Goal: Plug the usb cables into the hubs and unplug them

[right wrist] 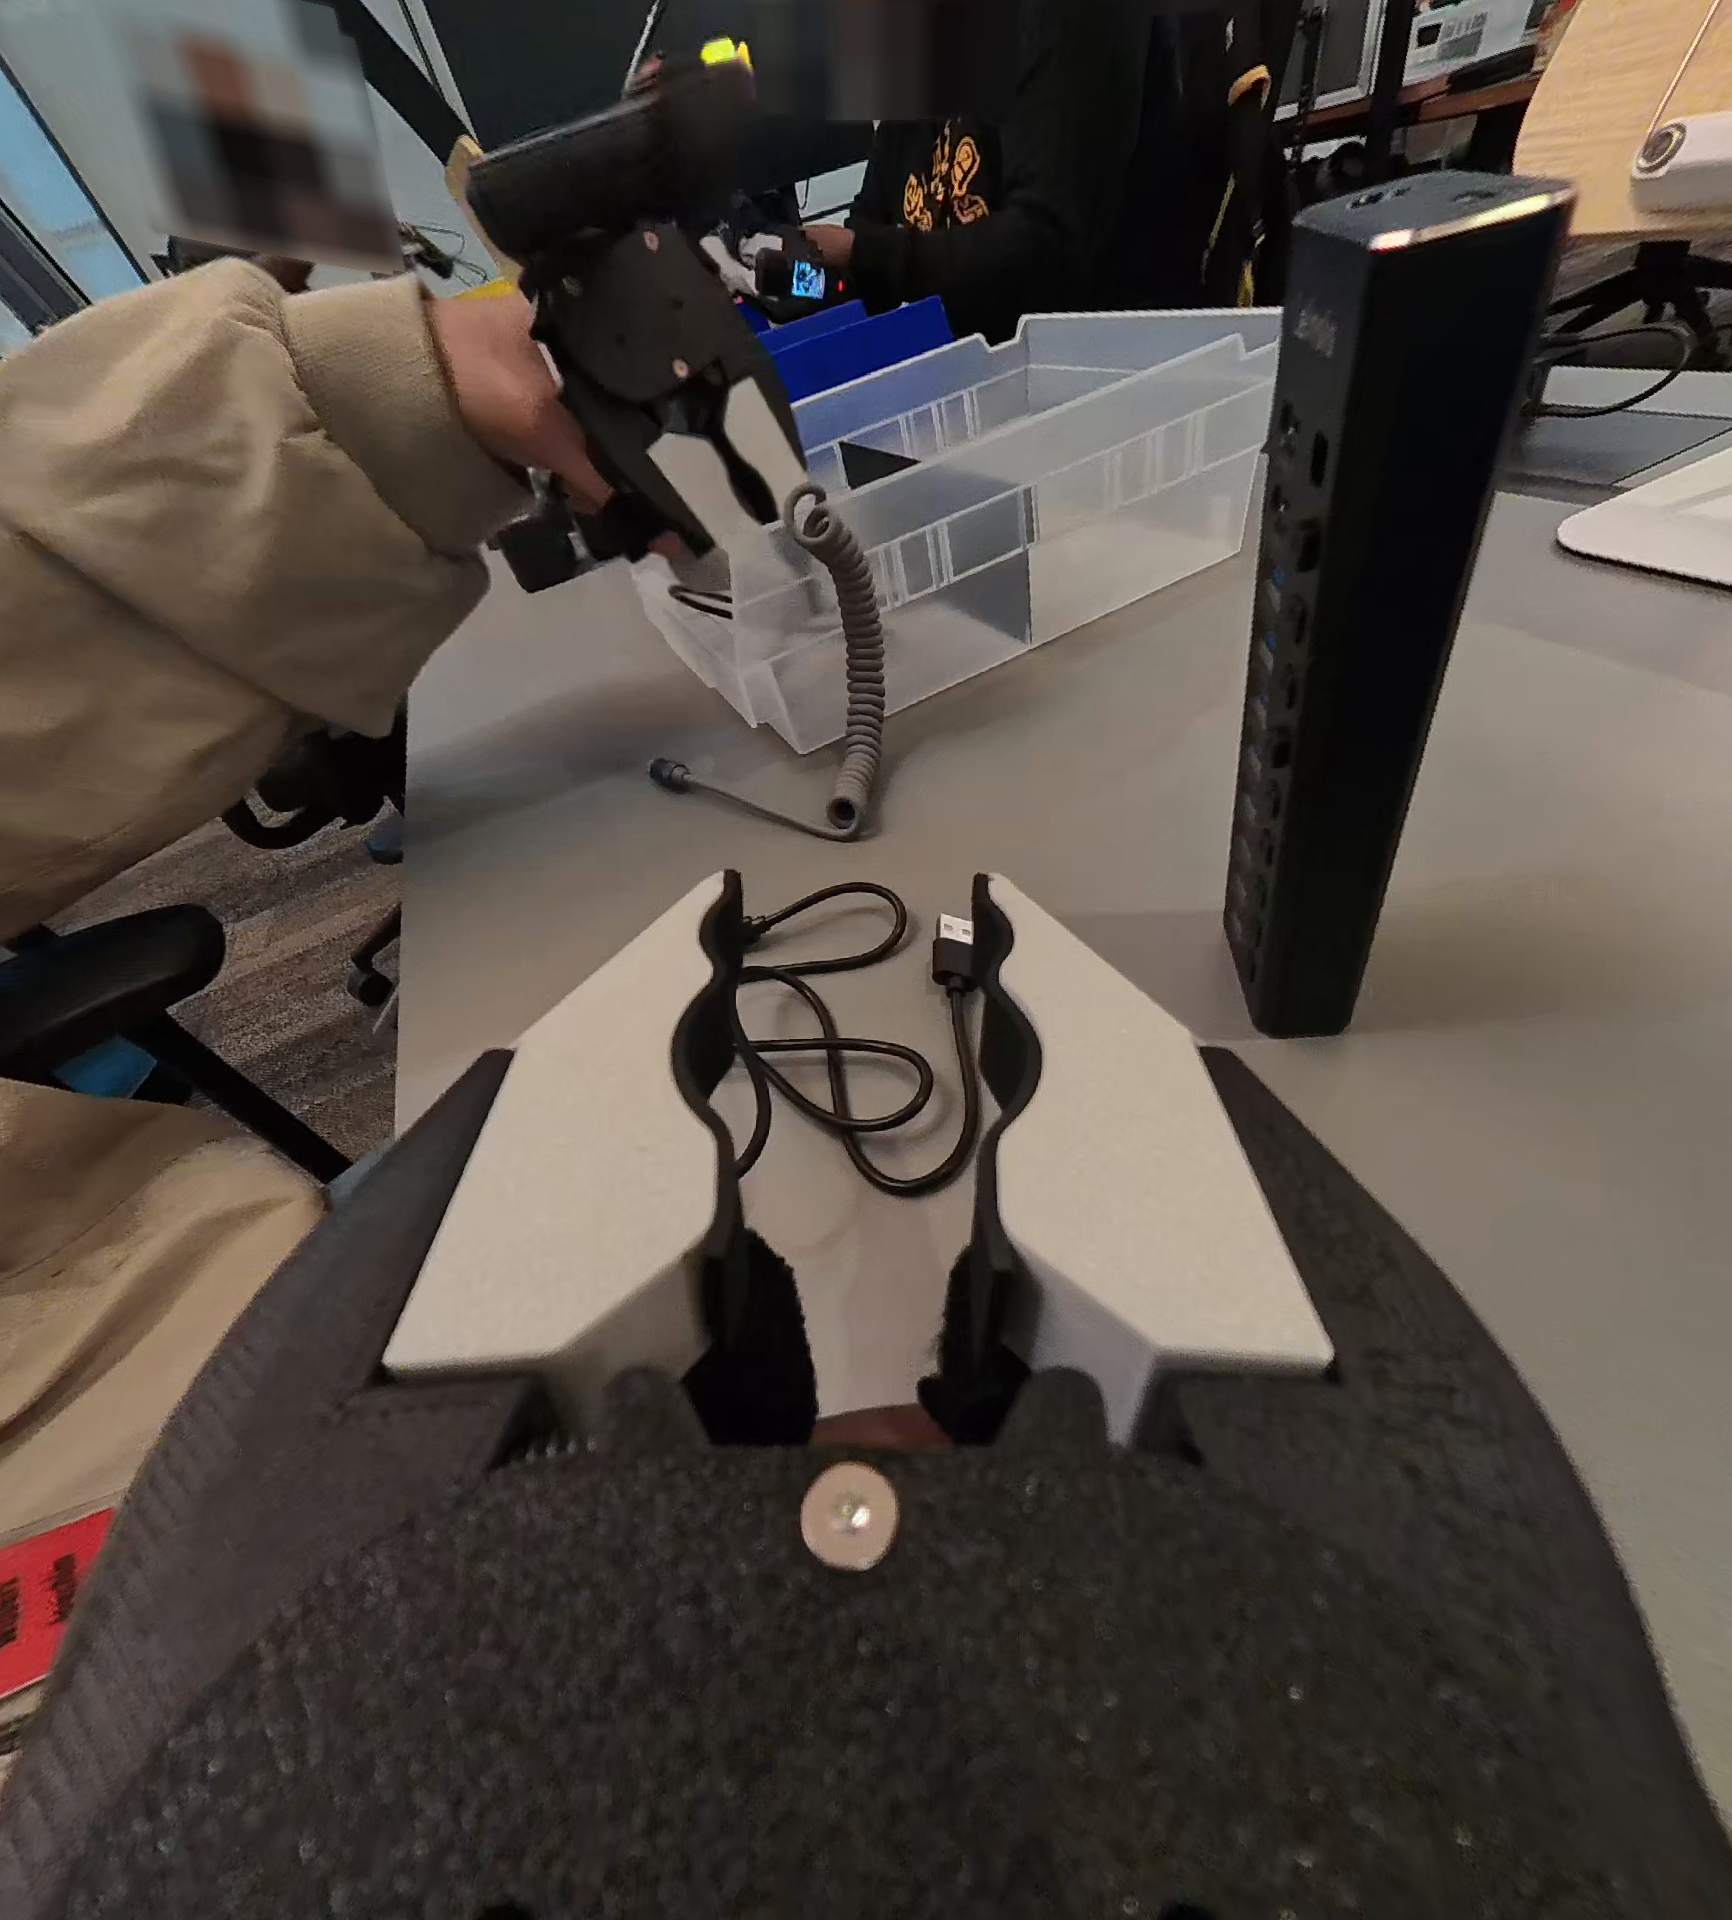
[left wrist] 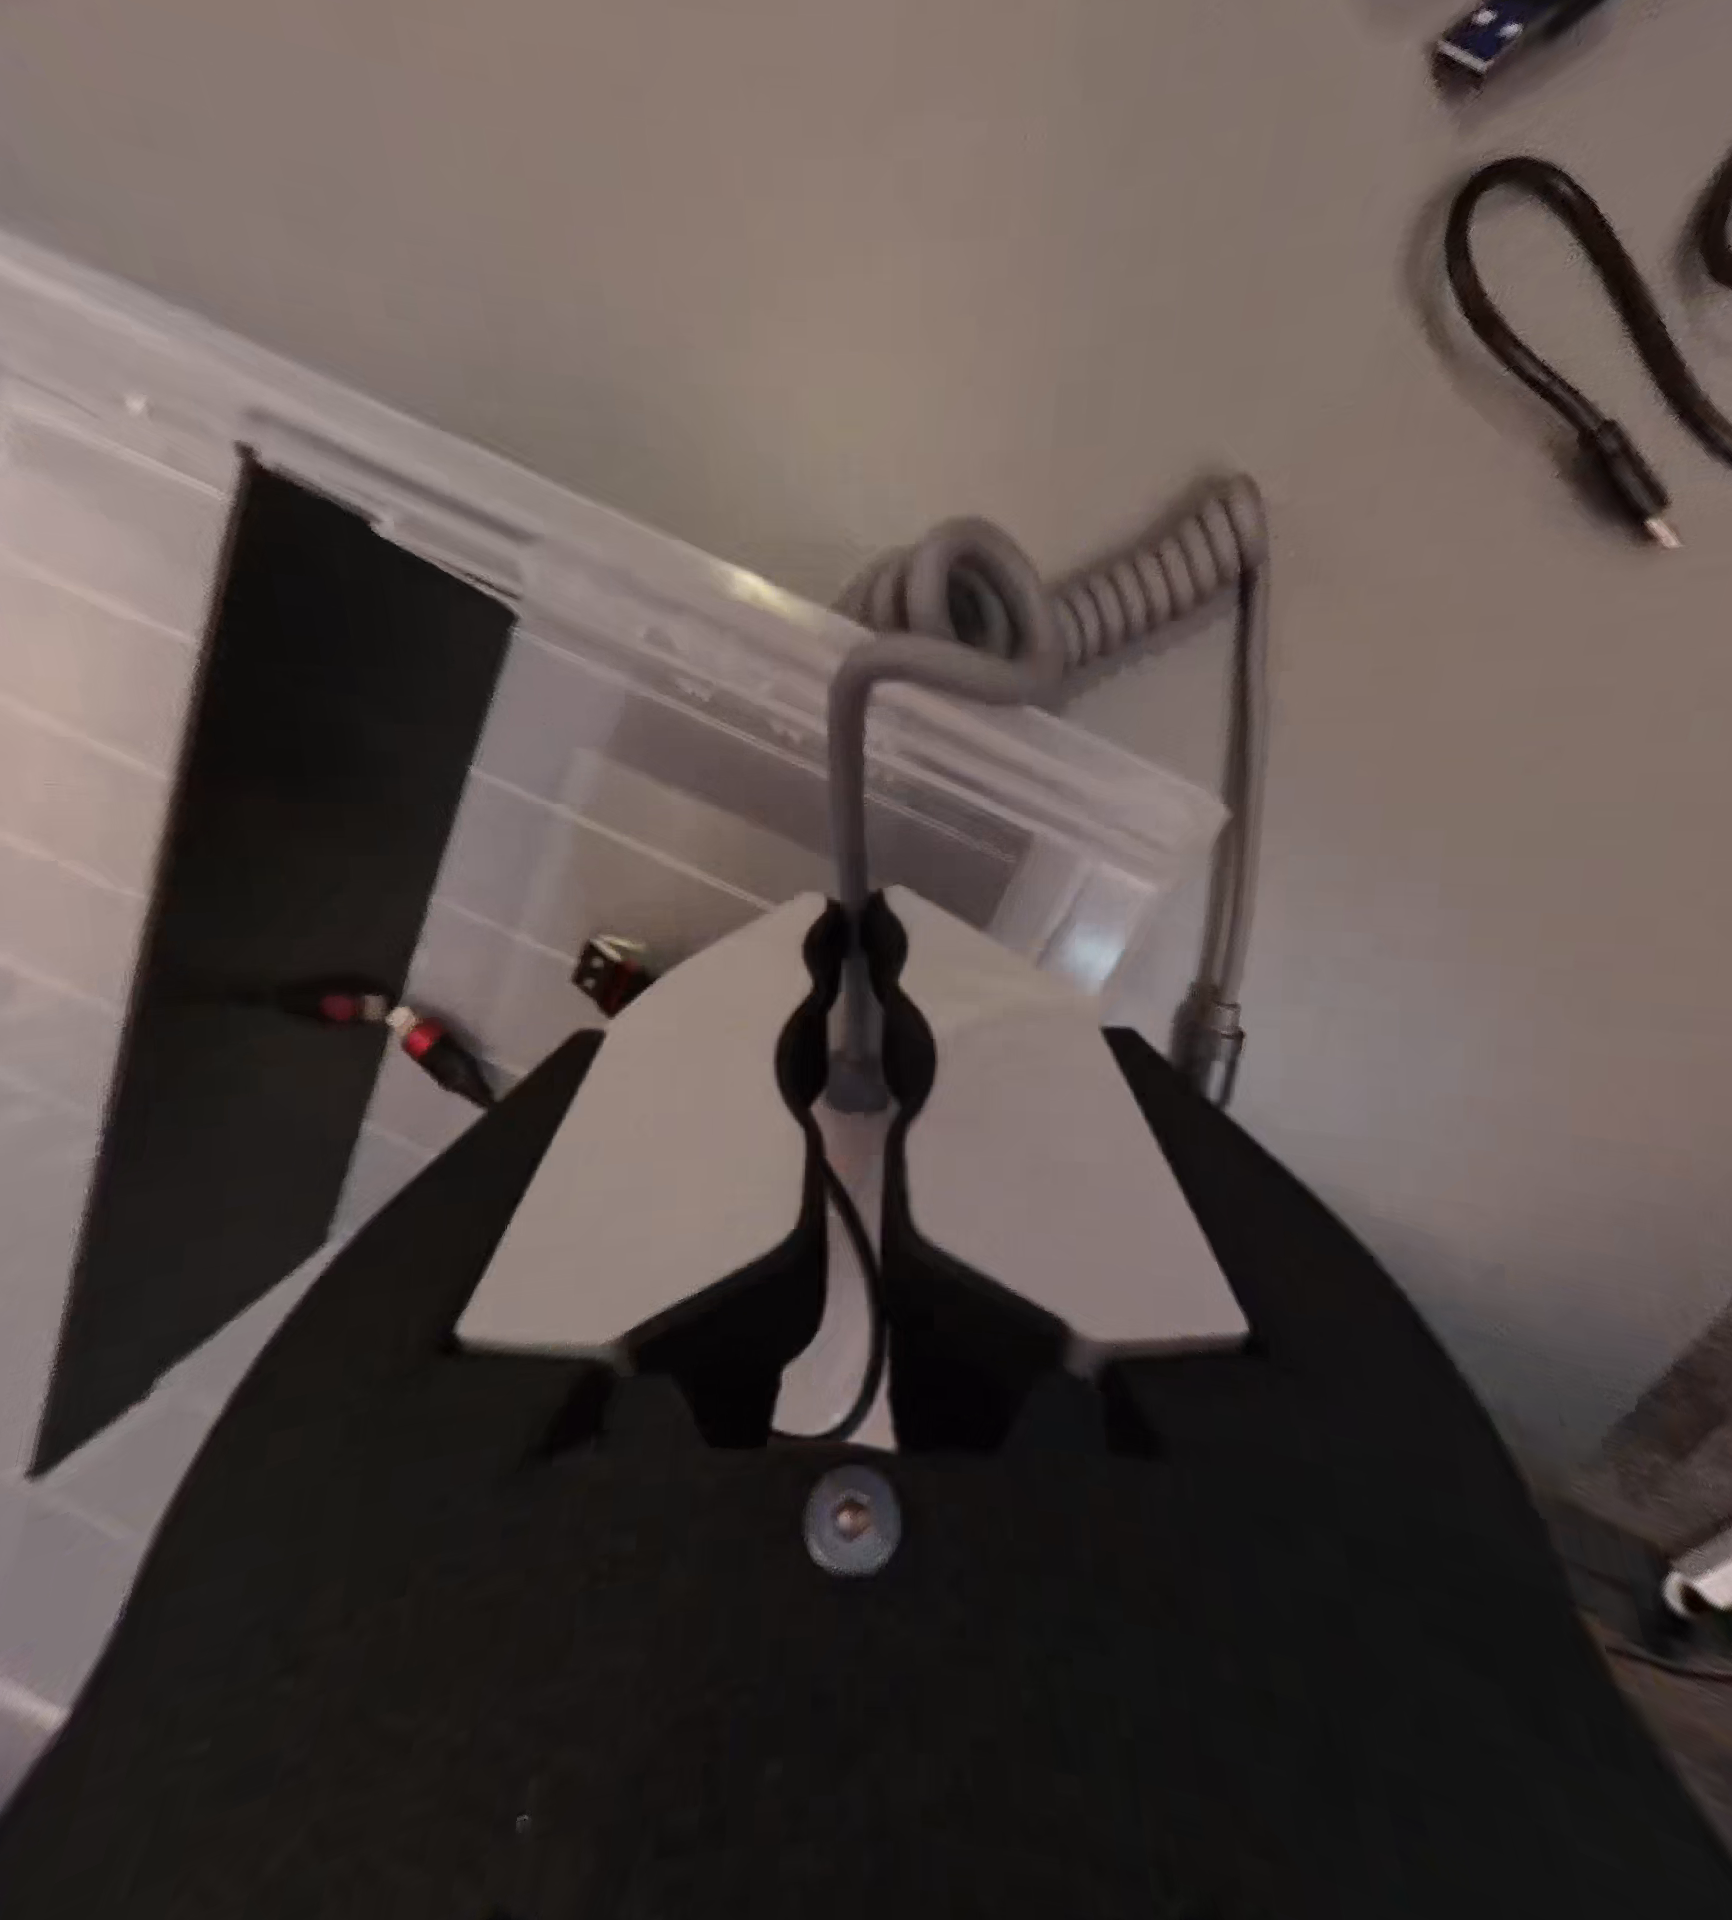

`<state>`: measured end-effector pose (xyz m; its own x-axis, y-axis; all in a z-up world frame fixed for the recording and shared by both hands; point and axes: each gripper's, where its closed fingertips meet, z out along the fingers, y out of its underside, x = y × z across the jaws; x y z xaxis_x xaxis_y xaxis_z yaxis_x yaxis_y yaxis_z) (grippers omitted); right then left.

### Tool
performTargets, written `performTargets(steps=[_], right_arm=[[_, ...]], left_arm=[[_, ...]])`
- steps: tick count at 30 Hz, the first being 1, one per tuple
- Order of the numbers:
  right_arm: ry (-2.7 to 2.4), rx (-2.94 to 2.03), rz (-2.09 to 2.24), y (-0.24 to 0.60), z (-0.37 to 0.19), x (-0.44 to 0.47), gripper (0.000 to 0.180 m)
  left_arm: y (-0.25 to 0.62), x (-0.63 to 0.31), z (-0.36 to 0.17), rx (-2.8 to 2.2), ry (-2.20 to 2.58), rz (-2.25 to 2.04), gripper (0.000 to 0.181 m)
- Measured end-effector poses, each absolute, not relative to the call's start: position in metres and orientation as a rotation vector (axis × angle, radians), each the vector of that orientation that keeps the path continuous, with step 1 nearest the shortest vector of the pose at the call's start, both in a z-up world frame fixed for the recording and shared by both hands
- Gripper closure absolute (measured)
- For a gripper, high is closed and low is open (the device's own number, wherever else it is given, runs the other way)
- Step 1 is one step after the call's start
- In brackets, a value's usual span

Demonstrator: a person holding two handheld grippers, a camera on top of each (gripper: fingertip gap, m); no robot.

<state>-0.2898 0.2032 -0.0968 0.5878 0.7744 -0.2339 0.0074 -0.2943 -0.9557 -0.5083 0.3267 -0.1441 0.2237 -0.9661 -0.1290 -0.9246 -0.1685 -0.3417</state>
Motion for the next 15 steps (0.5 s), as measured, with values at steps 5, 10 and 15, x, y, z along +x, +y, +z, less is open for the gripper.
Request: performTargets(steps=[5, 10, 15], right_arm=[[-0.623, -1.7, 0.882, 0.203, -0.092, -0.284, 0.137], [-0.602, -1.584, 1.042, 0.189, -0.057, -0.292, 0.136], [-0.557, -1.586, 1.345, 0.179, -0.016, -0.302, 0.137]], left_arm=[[0.335, -0.492, -0.078, -1.83, 1.695, 0.033, 0.177], [0.27, -0.437, -0.003, -1.203, 1.849, 0.369, 0.177], [0.218, -0.388, -0.007, -0.601, 1.954, 0.854, 0.177]])
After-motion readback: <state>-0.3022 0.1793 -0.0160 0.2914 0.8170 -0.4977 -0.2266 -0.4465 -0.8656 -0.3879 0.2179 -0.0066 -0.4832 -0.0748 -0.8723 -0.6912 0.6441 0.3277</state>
